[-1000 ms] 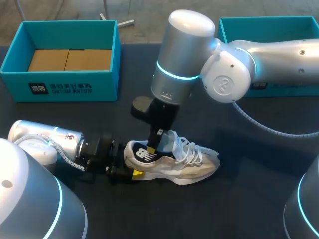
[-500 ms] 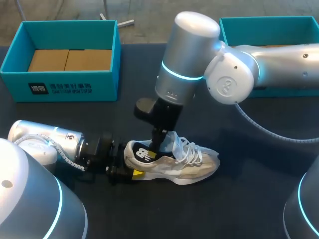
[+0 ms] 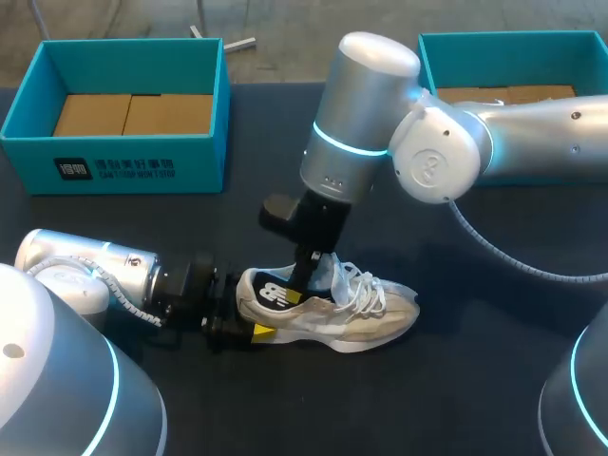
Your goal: Take the shoe out of the shoebox, open the shoe tongue, remove and reinsert the insole, then place the shoe into the shoebox
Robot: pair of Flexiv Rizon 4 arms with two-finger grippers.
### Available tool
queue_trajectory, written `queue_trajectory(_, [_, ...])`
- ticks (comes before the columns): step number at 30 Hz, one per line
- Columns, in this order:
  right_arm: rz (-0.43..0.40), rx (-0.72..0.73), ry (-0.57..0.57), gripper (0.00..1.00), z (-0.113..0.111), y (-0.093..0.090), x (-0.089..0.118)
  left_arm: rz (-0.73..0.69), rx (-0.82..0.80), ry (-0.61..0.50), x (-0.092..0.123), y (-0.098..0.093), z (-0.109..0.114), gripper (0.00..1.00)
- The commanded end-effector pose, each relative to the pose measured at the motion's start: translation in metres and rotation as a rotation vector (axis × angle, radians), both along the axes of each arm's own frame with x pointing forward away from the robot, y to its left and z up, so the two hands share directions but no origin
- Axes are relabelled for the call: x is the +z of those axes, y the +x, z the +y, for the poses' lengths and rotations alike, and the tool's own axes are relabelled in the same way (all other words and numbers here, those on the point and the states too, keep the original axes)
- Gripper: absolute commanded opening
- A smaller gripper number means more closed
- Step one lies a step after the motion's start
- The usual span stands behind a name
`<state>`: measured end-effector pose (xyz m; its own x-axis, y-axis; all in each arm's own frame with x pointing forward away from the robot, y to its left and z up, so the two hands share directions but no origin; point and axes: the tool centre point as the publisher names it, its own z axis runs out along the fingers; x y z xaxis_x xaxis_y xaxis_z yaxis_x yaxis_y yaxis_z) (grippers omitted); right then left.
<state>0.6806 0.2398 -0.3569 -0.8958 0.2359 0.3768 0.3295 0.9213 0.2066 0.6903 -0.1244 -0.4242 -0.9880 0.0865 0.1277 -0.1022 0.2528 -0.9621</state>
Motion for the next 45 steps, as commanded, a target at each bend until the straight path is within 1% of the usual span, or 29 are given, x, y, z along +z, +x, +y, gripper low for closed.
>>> queue_trajectory(1, [-0.007,0.015,0.023,0.00,0.003,0.001,-0.004,0.000,0.003,0.002,-0.003,-0.001,0.000,0.00])
queue_trajectory(4, [-0.043,0.036,0.066,0.00,0.002,0.000,0.002,0.000,0.003,0.002,-0.003,-0.001,0.000,0.00])
queue_trajectory(6, [-0.053,0.042,0.068,0.00,0.000,-0.001,0.005,0.000,0.003,0.002,-0.003,-0.001,0.000,0.00])
queue_trajectory(9, [-0.081,0.057,0.101,0.00,-0.005,-0.002,0.008,0.000,0.003,0.002,-0.003,-0.001,0.000,0.00])
queue_trajectory(11, [-0.117,0.082,0.154,0.00,-0.008,-0.004,0.011,0.000,0.003,0.002,-0.003,-0.001,0.000,0.00])
queue_trajectory(13, [-0.127,0.096,0.160,0.00,-0.009,-0.004,0.013,0.000,0.003,0.002,-0.003,-0.001,0.000,0.00])
queue_trajectory(18, [-0.163,0.133,0.215,0.00,-0.012,-0.004,0.016,0.000,0.003,0.002,-0.003,-0.001,0.000,0.00])
queue_trajectory(22, [-0.167,0.148,0.212,0.00,-0.012,-0.003,0.018,0.000,0.003,0.002,-0.003,-0.001,0.000,0.00])
queue_trajectory(27, [-0.194,0.200,0.228,0.00,-0.008,-0.001,0.021,0.000,0.003,0.002,-0.003,-0.001,0.000,0.00])
queue_trajectory(31, [-0.195,0.304,0.224,0.00,0.006,0.002,0.025,0.000,0.003,0.002,-0.003,-0.001,0.000,0.00])
queue_trajectory(36, [-0.168,0.397,0.209,0.00,0.021,0.005,0.026,0.000,0.003,0.002,-0.003,-0.001,0.000,0.00])
queue_trajectory(40, [-0.154,0.429,0.205,0.00,0.028,0.006,0.025,0.000,0.003,0.002,-0.003,-0.001,0.000,0.00])
queue_trajectory(45, [-0.142,0.445,0.199,0.00,0.031,0.007,0.024,0.000,0.003,0.002,-0.003,-0.001,0.000,0.00])
